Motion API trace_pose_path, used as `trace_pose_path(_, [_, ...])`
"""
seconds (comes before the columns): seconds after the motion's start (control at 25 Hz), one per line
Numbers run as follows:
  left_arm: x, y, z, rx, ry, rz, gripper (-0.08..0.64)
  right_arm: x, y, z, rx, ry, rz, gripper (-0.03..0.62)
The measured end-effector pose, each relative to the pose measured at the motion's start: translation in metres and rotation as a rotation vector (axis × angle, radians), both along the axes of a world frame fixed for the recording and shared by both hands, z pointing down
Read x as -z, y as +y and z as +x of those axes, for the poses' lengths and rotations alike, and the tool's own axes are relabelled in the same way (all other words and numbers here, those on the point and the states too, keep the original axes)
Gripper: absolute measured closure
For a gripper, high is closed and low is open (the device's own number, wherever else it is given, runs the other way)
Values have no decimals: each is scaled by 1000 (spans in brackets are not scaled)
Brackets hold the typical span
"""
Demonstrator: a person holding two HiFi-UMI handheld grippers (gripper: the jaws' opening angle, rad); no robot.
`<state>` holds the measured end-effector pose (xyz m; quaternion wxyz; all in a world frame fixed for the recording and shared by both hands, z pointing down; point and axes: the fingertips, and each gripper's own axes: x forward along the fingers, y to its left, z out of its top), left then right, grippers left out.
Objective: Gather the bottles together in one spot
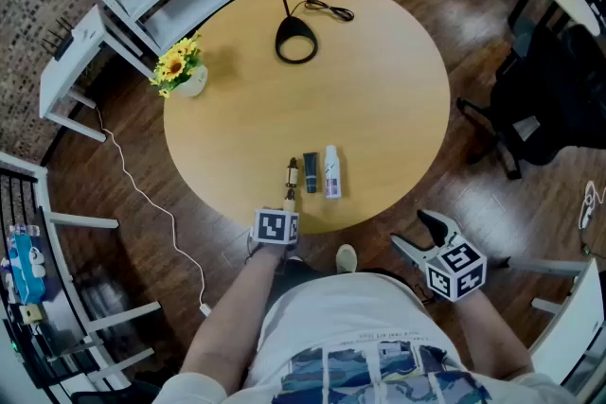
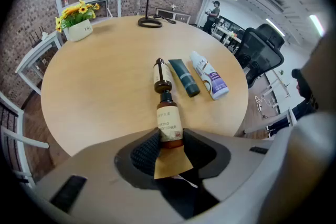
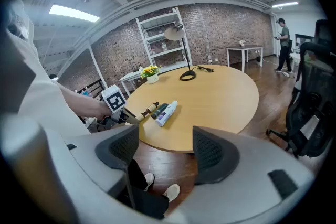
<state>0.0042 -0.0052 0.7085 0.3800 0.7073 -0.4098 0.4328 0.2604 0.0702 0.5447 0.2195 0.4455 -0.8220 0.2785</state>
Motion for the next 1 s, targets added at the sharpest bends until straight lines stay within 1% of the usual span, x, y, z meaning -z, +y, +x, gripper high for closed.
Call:
trace_pose_path(0.08, [11,1,0,4,25,38,422,1,-2,-5,12,-7,6,255])
trace_pose_path(0.16, [26,4,1,3,68,89,422,4,-5,-15,35,-28,9,256])
trace_pose_path(0.2, [37,6,3,-3,100,123,422,6,-6,-22,52,-46,9,298])
trace_pose_path(0.28, [65,10,8,-35,175,201,422,14,-13,-39,82,-86,18,308])
trace_pose_path(0.4, [113,14,20,-124,281,328,422,36,-29,-70,121,-148,59,319])
trace_pose_path(0.56, [180,17,26,-280,395,505,422,77,-50,-134,223,-262,96,321])
trace_pose_path(0.68, [218,20,20,-373,430,594,422,107,-67,-181,252,-392,81,326])
trace_pose_path(0.76, [234,21,11,-436,430,642,422,121,-75,-210,259,-450,71,371])
trace_pose_path(0.84, [244,23,-1,-486,433,683,422,130,-78,-235,270,-478,64,371])
trace_pose_path(0.96, [254,25,-18,-534,457,724,422,133,-79,-265,274,-486,50,401])
trace_pose_path(1.0, [256,26,-24,-549,466,733,422,133,-79,-273,273,-484,47,423])
